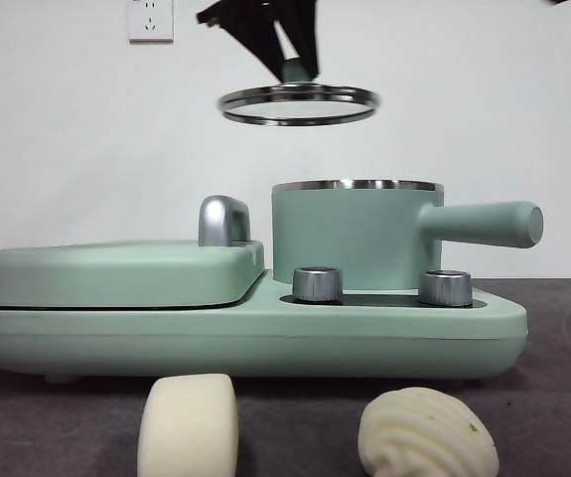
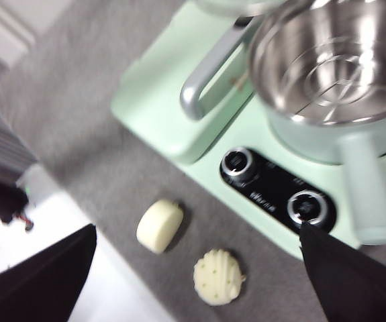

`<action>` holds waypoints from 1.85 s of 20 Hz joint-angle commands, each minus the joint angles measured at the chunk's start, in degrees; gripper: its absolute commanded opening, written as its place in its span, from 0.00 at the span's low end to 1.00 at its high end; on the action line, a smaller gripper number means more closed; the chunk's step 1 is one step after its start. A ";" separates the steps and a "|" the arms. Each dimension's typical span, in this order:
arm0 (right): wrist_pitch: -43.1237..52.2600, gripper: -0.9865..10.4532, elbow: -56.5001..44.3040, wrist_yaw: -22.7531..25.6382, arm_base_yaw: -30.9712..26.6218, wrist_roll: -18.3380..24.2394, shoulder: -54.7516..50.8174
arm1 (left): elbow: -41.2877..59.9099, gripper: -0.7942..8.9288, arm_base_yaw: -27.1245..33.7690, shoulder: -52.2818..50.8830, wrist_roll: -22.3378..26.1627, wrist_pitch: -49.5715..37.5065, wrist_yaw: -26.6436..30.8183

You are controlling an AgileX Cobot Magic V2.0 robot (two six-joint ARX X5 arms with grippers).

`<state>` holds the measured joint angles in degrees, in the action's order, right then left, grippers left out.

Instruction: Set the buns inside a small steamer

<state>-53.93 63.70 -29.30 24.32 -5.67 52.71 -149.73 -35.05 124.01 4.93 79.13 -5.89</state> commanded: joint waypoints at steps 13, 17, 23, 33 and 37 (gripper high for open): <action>10.01 0.51 2.10 16.37 34.53 -17.90 34.16 | -2.54 0.14 16.26 -3.34 -0.07 -0.61 0.02; 14.58 0.47 2.10 17.31 35.63 -17.53 41.62 | -2.54 0.14 17.66 -3.34 -0.07 -0.63 0.02; 16.26 0.32 2.10 17.31 35.74 -17.46 48.19 | -2.54 0.14 18.18 -3.34 -0.09 -0.72 0.00; -2.32 0.17 18.05 17.20 33.42 -10.99 48.76 | -2.54 0.14 18.91 -3.34 -0.85 -0.94 -0.02; -14.60 0.18 35.36 20.85 27.74 -5.77 49.72 | -2.54 0.14 18.95 -3.34 -1.09 -1.14 -0.02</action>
<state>-68.58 97.01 -8.82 51.59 -13.78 100.82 -149.73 -15.88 121.21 4.32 79.44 -5.87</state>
